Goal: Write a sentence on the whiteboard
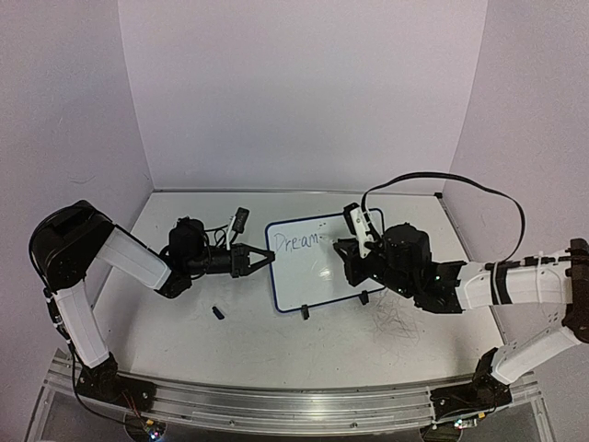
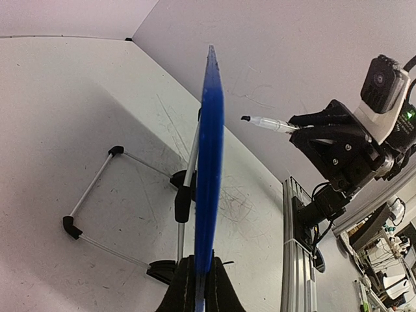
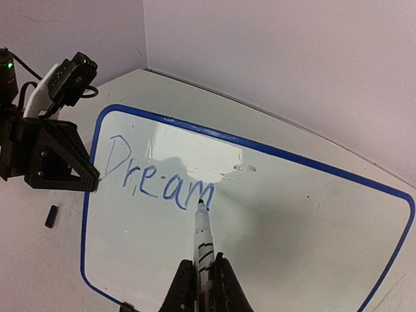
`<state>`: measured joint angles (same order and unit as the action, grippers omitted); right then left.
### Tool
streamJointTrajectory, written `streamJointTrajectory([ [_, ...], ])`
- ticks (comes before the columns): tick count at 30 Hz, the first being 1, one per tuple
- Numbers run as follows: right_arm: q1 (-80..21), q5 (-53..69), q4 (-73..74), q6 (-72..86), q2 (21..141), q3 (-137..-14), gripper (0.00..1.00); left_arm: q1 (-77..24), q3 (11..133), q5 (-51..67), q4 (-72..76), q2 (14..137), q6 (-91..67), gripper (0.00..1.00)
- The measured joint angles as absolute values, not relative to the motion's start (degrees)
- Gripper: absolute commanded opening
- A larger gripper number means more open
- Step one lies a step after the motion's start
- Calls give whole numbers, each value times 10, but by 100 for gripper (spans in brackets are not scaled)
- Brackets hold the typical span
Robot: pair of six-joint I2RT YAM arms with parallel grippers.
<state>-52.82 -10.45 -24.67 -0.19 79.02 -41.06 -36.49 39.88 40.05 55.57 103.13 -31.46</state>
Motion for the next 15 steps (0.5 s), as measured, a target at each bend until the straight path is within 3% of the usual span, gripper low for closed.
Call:
streamJointTrajectory([
  [15, -528, -143, -251, 20, 825, -420, 0, -368, 399, 399, 555, 1031, -314, 0],
])
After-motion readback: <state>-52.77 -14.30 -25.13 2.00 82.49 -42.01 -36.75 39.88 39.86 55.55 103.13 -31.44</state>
